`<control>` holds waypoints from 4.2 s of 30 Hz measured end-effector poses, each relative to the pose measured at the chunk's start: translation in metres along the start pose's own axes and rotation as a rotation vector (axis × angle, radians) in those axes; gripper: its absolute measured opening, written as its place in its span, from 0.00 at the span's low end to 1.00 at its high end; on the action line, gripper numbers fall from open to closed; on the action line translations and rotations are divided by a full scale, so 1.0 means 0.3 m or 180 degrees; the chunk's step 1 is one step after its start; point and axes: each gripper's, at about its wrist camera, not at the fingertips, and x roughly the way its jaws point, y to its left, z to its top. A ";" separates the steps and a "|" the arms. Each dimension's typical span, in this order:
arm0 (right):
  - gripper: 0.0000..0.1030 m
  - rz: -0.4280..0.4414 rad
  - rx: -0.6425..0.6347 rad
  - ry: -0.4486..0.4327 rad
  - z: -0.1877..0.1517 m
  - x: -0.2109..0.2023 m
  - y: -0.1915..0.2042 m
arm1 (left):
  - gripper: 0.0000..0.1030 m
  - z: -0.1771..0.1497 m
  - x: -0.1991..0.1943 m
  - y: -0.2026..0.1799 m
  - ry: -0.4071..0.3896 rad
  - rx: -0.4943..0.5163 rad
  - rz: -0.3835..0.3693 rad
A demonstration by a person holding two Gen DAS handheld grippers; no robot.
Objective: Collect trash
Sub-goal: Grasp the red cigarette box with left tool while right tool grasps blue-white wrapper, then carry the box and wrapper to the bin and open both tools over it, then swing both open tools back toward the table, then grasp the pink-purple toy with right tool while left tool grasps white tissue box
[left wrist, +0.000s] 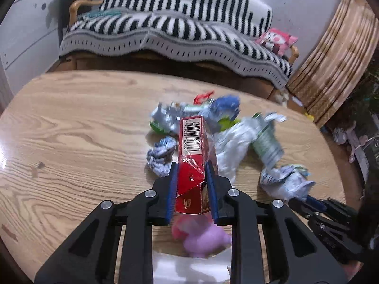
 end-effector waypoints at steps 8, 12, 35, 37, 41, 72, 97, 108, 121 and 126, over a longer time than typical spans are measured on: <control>0.21 -0.0144 0.0103 -0.0099 -0.049 -0.129 -0.106 | 0.22 -0.014 -0.097 -0.155 -0.0173 0.0307 -0.0114; 0.21 -0.0270 0.0281 -0.0171 -0.108 -0.230 -0.226 | 0.22 -0.059 -0.059 -0.310 -0.0090 0.0544 -0.0238; 0.20 -0.0932 0.1871 -0.0746 -0.732 -0.947 -1.141 | 0.22 -0.557 0.061 -1.419 0.0390 0.1839 -0.1505; 0.20 -0.1074 0.1993 -0.0750 -0.792 -0.992 -1.196 | 0.22 -0.617 0.071 -1.494 0.0472 0.1952 -0.1601; 0.19 -0.1244 0.2252 -0.0647 -0.918 -1.027 -1.295 | 0.22 -0.733 0.075 -1.623 0.0570 0.2174 -0.1766; 0.69 -0.1445 0.2838 -0.0533 -1.151 -1.033 -1.471 | 0.22 -1.052 0.275 -1.913 0.1001 0.2727 -0.1825; 0.73 -0.1224 0.2181 -0.0807 -0.751 -0.950 -1.207 | 0.88 -0.718 0.089 -1.572 0.0444 0.2237 -0.1688; 0.73 -0.0433 0.1031 -0.0444 -0.237 -0.505 -0.648 | 0.88 -0.326 -0.009 -0.800 0.0086 0.1308 -0.0545; 0.73 0.0251 0.0003 0.0231 -0.018 -0.035 0.066 | 0.88 -0.267 -0.191 0.042 0.0052 0.0443 0.0256; 0.73 0.0321 -0.0179 0.0395 0.000 0.067 0.235 | 0.88 -0.262 -0.214 0.141 0.0082 0.0302 0.0307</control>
